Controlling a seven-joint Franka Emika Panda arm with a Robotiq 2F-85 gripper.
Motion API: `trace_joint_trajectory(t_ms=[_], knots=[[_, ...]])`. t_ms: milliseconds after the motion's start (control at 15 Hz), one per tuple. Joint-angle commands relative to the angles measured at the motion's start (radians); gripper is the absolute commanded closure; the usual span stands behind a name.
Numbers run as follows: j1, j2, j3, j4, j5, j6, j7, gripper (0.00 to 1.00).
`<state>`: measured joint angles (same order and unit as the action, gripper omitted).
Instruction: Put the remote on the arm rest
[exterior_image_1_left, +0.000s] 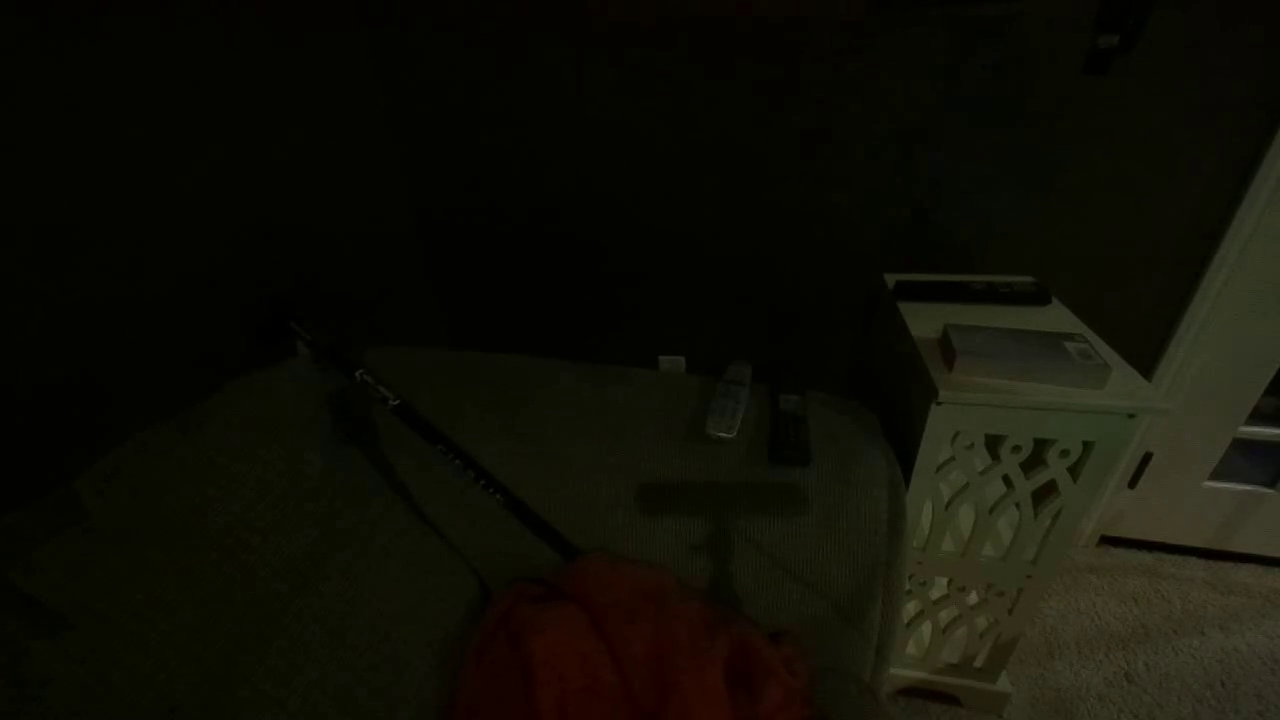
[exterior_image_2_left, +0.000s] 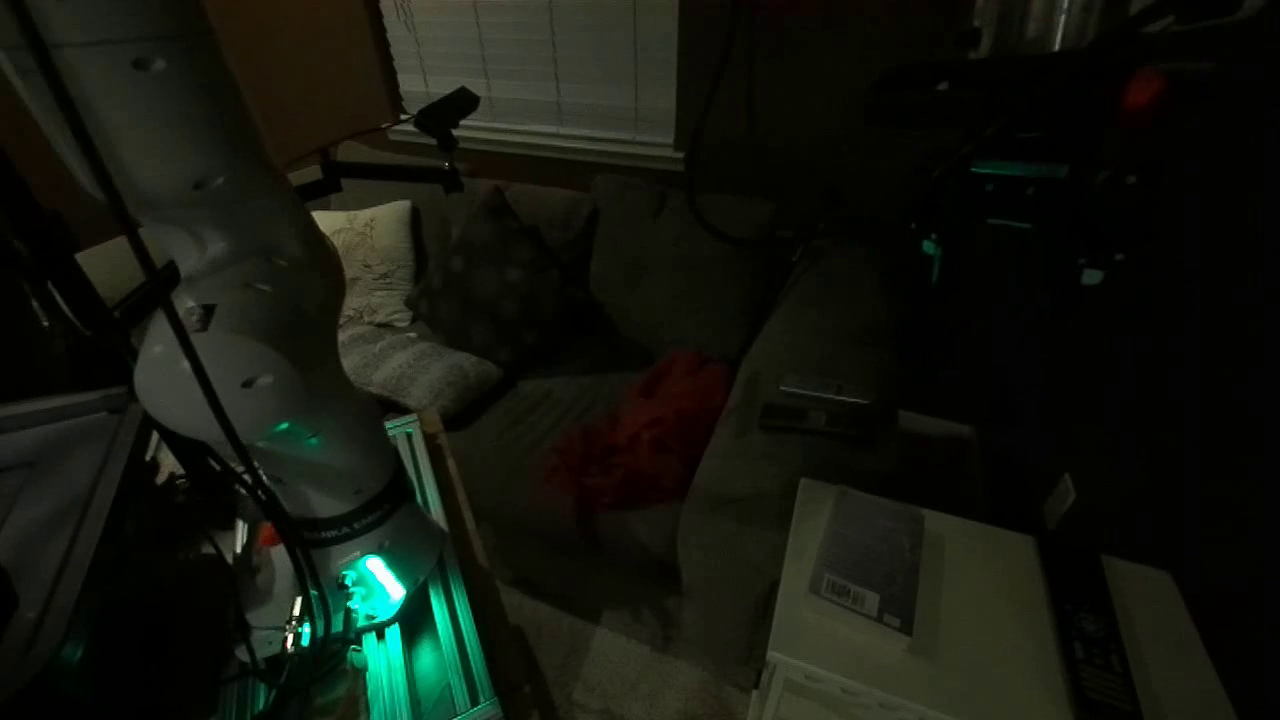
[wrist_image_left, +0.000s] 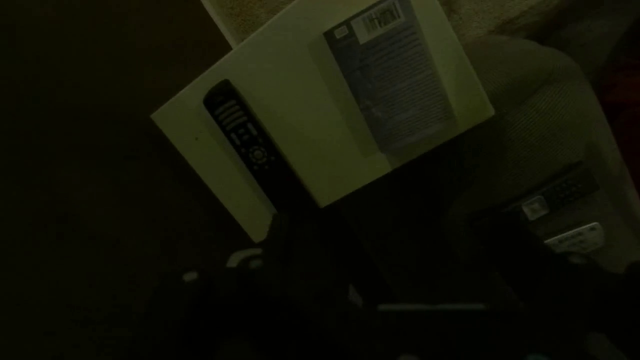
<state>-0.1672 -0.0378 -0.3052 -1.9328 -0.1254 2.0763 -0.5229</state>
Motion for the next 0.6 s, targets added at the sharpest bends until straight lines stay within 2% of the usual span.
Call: trace_joint_trajectory(t_ms=[0,333,400,533], knots=[[-0.029,0.026,0.024,0.035,0.002,-0.014,0.001,0.00],[-0.031,0.056,0.027,0.069,0.002,-0.025,0.007,0.00],[-0.040,0.076,0.023,0.084,0.022,0.003,-0.010,0.00],[-0.068,0.129,0.010,0.129,0.098,0.005,-0.125,0.00]])
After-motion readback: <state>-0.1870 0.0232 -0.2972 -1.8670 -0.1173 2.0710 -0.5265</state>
